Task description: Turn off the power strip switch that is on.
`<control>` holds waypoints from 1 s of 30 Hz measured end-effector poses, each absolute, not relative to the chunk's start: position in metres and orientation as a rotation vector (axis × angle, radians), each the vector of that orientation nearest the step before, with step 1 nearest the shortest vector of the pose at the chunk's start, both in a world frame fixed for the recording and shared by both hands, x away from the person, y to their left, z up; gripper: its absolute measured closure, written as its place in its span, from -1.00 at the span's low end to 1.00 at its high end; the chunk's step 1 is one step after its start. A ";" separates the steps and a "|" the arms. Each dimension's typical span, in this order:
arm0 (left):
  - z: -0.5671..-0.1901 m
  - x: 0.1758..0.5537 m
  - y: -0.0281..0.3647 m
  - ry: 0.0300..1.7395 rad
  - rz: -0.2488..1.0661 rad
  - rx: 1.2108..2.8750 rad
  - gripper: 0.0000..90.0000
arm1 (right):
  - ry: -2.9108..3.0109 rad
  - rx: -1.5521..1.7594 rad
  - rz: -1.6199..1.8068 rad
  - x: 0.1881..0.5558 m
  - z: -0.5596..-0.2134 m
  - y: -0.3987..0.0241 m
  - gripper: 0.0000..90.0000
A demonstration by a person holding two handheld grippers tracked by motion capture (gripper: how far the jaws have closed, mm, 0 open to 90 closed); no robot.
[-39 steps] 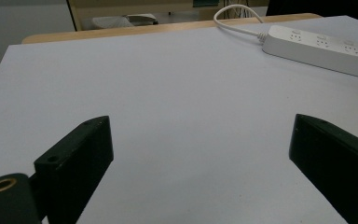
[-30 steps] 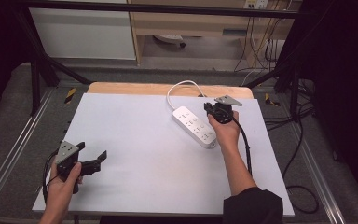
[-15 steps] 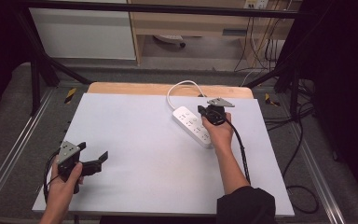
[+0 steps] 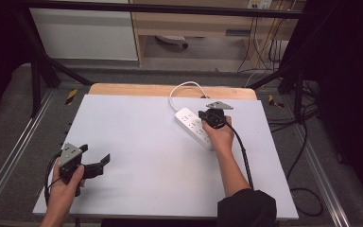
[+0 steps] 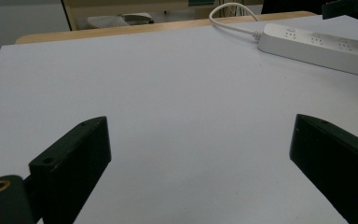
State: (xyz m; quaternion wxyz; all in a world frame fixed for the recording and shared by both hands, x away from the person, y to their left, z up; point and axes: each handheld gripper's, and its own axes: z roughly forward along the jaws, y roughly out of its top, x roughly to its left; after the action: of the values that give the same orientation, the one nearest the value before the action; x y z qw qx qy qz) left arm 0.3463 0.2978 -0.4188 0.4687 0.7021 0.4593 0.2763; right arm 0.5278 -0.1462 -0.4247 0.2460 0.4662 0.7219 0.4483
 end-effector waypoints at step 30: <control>-0.419 0.347 0.296 1.117 0.674 1.731 -0.89 | 2.031 1.290 1.155 0.531 -0.434 -0.141 1.00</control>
State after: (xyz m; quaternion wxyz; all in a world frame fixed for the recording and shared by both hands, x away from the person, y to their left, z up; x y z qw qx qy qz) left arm 0.3467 0.2960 -0.4192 0.4677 0.7058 0.4555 0.2748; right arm 0.5308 -0.1412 -0.4338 0.2342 0.4698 0.7399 0.4208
